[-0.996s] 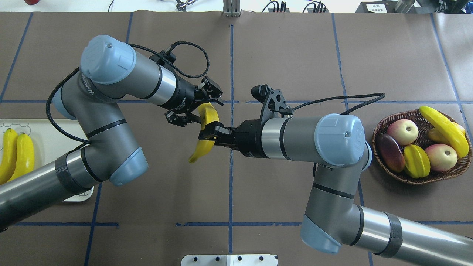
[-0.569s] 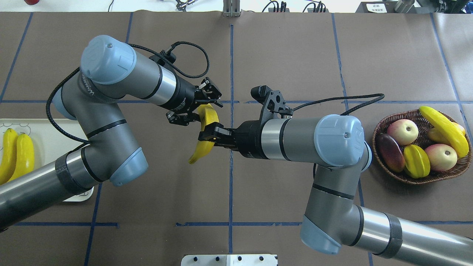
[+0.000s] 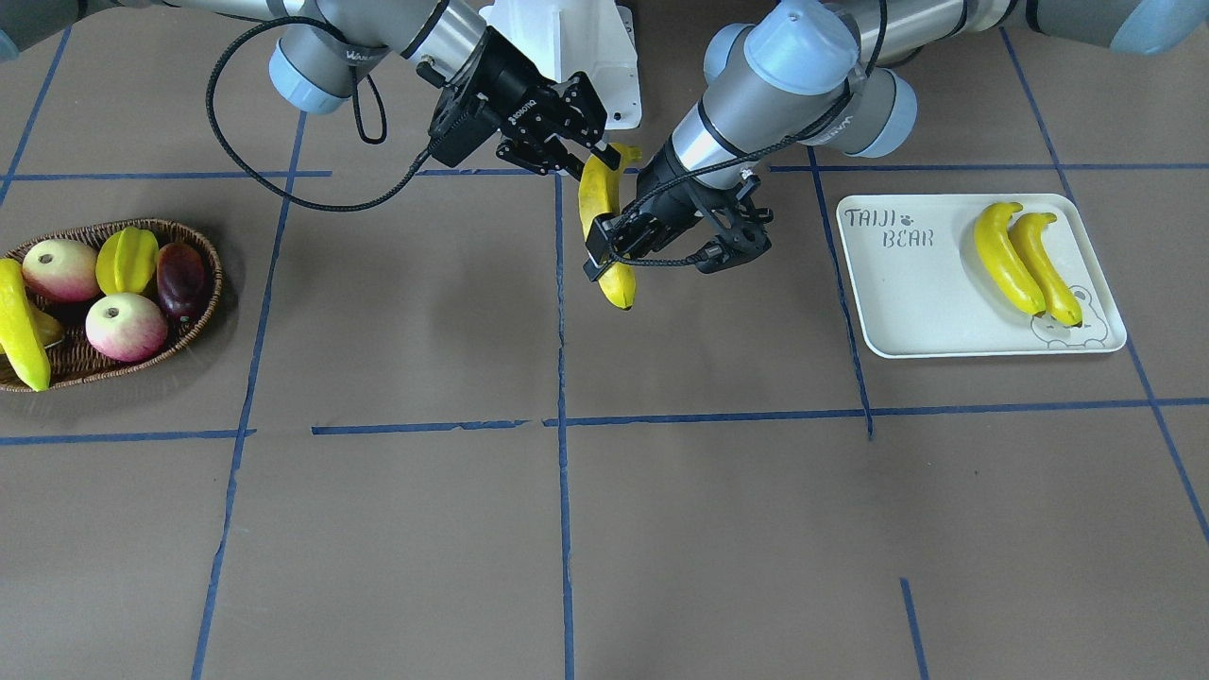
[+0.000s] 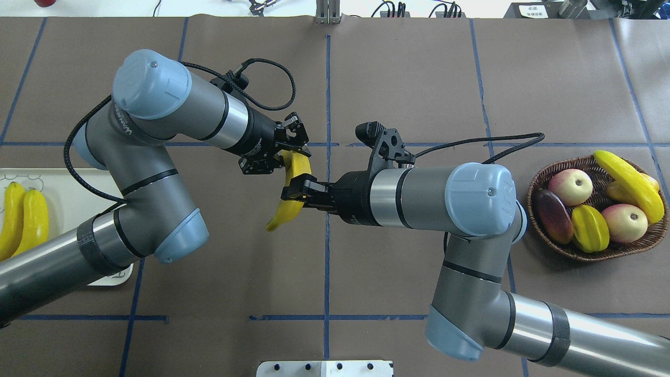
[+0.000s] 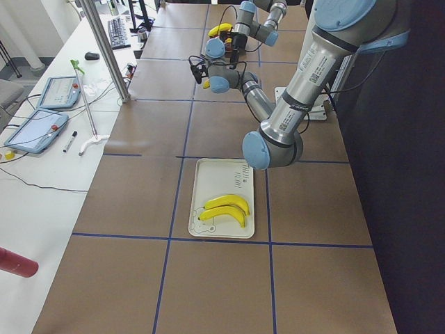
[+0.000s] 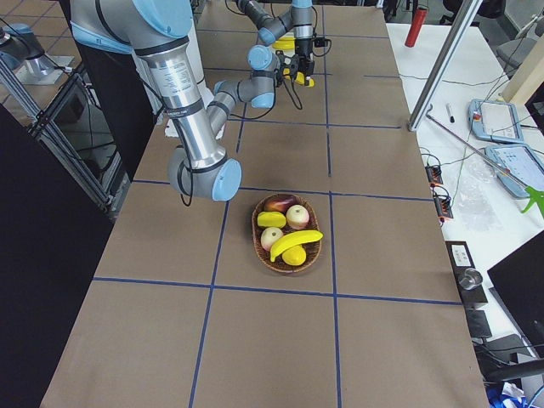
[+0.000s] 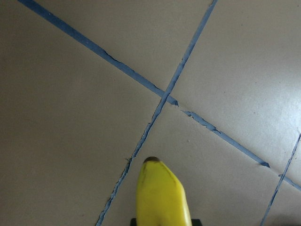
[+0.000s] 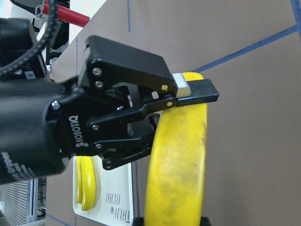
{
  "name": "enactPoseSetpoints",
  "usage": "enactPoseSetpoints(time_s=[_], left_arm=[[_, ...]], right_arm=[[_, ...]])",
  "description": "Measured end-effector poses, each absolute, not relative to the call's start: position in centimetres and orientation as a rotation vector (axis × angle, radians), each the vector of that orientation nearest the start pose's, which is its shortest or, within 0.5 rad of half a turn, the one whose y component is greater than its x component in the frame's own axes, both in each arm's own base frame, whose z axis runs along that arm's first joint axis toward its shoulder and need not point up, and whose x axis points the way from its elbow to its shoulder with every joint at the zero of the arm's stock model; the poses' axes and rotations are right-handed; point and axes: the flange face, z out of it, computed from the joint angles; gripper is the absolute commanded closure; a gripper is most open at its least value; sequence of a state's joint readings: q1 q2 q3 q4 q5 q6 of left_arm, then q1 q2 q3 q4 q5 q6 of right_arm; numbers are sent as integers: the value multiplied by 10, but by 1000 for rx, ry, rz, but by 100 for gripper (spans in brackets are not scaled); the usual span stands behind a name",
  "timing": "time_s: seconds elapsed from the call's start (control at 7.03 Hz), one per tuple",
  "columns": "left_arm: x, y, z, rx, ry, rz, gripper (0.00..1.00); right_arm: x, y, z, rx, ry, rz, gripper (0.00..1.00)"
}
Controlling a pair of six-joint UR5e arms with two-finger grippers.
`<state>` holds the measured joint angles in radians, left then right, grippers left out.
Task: Transfer all bananas from basket to plate
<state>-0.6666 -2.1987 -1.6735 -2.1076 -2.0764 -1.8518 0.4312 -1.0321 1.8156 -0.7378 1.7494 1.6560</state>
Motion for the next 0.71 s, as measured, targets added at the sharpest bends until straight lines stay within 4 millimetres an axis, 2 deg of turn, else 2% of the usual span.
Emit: enactPoseSetpoints(time_s=[0.14,0.71], left_arm=[[461,-472,176,-189,1310,-485,100],[455,-475,176,-180,1314,-488,100]], right_arm=[[-487,-351,146,133,-1618,264,0],[-483,-357,145,127,-1612,285,0]])
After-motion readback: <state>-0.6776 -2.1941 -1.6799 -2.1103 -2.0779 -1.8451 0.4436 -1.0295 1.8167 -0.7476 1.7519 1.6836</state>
